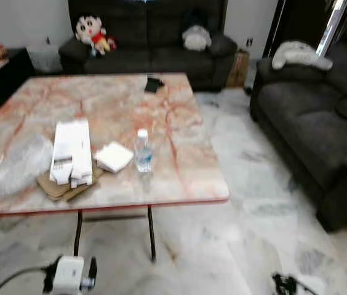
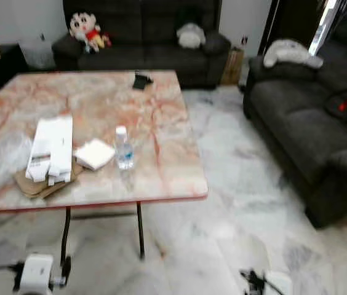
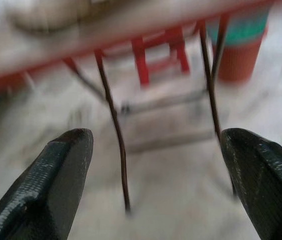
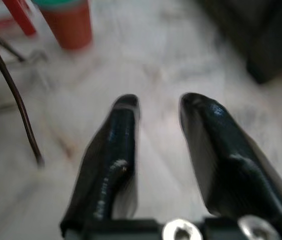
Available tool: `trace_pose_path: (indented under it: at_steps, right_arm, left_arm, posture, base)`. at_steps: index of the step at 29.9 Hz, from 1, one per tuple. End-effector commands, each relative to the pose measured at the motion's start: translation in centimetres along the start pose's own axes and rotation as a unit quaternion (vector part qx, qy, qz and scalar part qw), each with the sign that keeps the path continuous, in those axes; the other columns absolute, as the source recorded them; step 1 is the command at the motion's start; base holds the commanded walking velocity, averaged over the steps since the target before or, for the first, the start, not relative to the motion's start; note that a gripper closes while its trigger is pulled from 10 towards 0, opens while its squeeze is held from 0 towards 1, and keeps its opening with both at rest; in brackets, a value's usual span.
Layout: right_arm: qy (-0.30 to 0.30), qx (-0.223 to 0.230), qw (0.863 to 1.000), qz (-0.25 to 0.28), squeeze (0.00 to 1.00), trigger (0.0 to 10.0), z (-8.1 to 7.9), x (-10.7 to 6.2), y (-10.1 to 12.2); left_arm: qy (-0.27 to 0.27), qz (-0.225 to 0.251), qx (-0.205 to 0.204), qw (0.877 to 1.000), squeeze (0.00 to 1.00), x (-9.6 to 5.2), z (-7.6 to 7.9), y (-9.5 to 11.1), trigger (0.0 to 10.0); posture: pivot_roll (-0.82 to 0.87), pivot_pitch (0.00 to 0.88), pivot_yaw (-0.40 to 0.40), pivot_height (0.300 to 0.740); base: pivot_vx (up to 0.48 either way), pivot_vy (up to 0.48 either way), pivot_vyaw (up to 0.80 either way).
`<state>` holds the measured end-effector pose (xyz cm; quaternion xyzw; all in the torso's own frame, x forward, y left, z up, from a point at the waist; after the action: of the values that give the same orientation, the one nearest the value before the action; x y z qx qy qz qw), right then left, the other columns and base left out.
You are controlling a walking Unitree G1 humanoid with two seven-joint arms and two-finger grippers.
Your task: Picking trash to rubbish bin
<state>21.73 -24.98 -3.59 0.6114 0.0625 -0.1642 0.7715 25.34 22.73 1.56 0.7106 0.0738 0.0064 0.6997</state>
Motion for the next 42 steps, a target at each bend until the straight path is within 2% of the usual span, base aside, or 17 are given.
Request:
trace_pose_path:
  at_steps: [1,2,6,12,13,17,18,20,22,23,24,25,27,28,31,37,42]
  right_arm:
    - [-0.007,-0.002,0.998,0.056,0.0,10.0,0.2,1.4,3.9]
    - [-0.007,-0.002,0.998,0.056,0.0,10.0,0.2,1.4,3.9]
    - [-0.006,0.001,0.993,0.119,0.0,10.0,0.1,2.6,8.8]
    - [-0.003,0.023,0.988,0.155,0.0,10.0,-0.3,2.9,12.7]
    - [-0.003,0.038,0.986,0.164,0.0,10.0,-0.5,3.4,14.1]
    - [0.01,0.045,0.982,0.183,0.0,10.0,-1.3,5.1,16.5]
    - [0.01,0.045,0.982,0.183,0.0,10.0,-1.3,5.1,16.5]
    - [0.032,0.045,0.976,0.211,0.0,10.0,-2.1,6.2,19.5]
    - [0.042,0.038,0.974,0.22,0.0,10.0,-2.5,6.5,20.6]
    - [0.052,0.032,0.972,0.228,0.0,10.0,-2.9,6.9,21.5]
    - [0.052,0.032,0.972,0.228,0.0,10.0,-2.9,6.9,21.5]
    - [0.054,0.034,0.97,0.233,0.0,10.0,-3.1,7.2,22.4]
    - [0.055,0.04,0.97,0.235,0.0,10.0,-3.2,7.4,22.8]
    - [0.061,0.04,0.969,0.237,0.0,10.0,-3.9,7.6,23.3]
    - [0.071,0.046,0.968,0.237,0.0,10.0,-4.9,7.8,23.7]
    - [0.075,0.053,0.97,0.226,0.0,10.0,-5.4,8.0,23.3]
    - [0.071,0.063,0.973,0.21,0.0,10.0,-5.7,8.4,22.7]
  left_arm:
    - [-0.024,0.043,0.002,0.999,0.0,1.5,1.5,3.0,10.0]
    - [-0.024,0.043,0.002,0.999,0.0,1.5,1.5,3.0,10.0]
    - [-0.047,0.086,0.009,0.995,0.0,2.4,3.4,6.2,10.0]
    - [-0.055,0.115,0.0,0.992,0.0,3.0,4.8,9.2,10.0]
    - [-0.059,0.127,-0.005,0.99,0.0,3.7,5.4,10.2,10.0]
    - [-0.045,0.143,-0.024,0.988,0.0,5.6,6.1,11.6,10.0]
    - [-0.045,0.143,-0.024,0.988,0.0,5.6,6.1,11.6,10.0]
    - [-0.045,0.152,-0.044,0.986,0.0,7.2,7.3,12.8,10.0]
    - [-0.048,0.153,-0.055,0.986,0.0,7.8,7.9,13.1,10.0]
    - [-0.06,0.146,-0.052,0.986,0.0,8.3,8.9,13.1,10.0]
    - [-0.06,0.146,-0.052,0.986,0.0,8.3,8.9,13.1,10.0]
    - [-0.077,0.141,-0.058,0.985,0.0,8.6,10.0,13.0,10.0]
    - [-0.086,0.14,-0.061,0.985,0.0,8.7,10.6,13.1,10.0]
    - [-0.098,0.141,-0.062,0.983,0.0,9.0,11.5,13.3,10.0]
    - [-0.106,0.145,-0.058,0.982,0.0,9.8,12.7,13.9,10.0]
    - [-0.11,0.146,-0.061,0.981,0.0,11.0,13.4,14.7,10.0]
    - [-0.094,0.155,-0.064,0.981,0.0,11.4,13.0,15.0,10.0]
  posture:
    - [0.13,0.037,-0.039,0.74]
    - [0.13,0.037,-0.039,0.74]
    - [0.13,0.034,-0.041,0.74]
    - [0.13,0.033,-0.049,0.74]
    - [0.12,0.03,-0.05,0.74]
    - [0.1,0.0,-0.065,0.74]
    - [0.1,0.0,-0.065,0.74]
    - [0.1,0.0,-0.084,0.74]
    - [0.08,0.0,-0.086,0.74]
    - [0.06,0.0,-0.09,0.74]
    - [0.06,0.0,-0.09,0.74]
    - [0.06,0.0,-0.092,0.74]
    - [0.06,0.0,-0.092,0.74]
    - [0.06,0.0,-0.103,0.74]
    - [0.06,0.0,-0.108,0.74]
    - [0.06,0.0,-0.113,0.74]
    - [0.07,0.0,-0.095,0.74]
  base:
    - [0.0,0.0,0.0]
    - [0.0,0.0,0.0]
    - [0.0,0.0,0.0]
    - [0.0,0.0,0.0]
    - [0.0,0.0,0.0]
    - [0.0,0.0,0.0]
    - [0.0,0.0,0.0]
    - [0.0,0.0,0.0]
    - [0.0,0.0,0.0]
    - [0.0,0.0,0.0]
    - [0.0,0.0,0.0]
    - [0.0,0.0,0.0]
    - [0.0,0.0,0.0]
    - [0.0,0.0,0.0]
    - [0.0,0.0,0.0]
    - [0.0,0.0,0.0]
    - [0.0,0.0,0.0]
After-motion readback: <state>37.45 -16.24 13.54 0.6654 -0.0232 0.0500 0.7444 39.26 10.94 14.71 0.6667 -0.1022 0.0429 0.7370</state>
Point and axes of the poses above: a point about 5 cm out from each wrist's last joint towards the gripper, its own x axis pointing out of the wrist towards the gripper, its own y axis along the axis of the wrist's last joint, z = x × y, the point moved 5 cm from there along x, pointing out of the wrist towards the gripper, and after that the axes turned 15 degrees about -x, right-handed, at the moved point
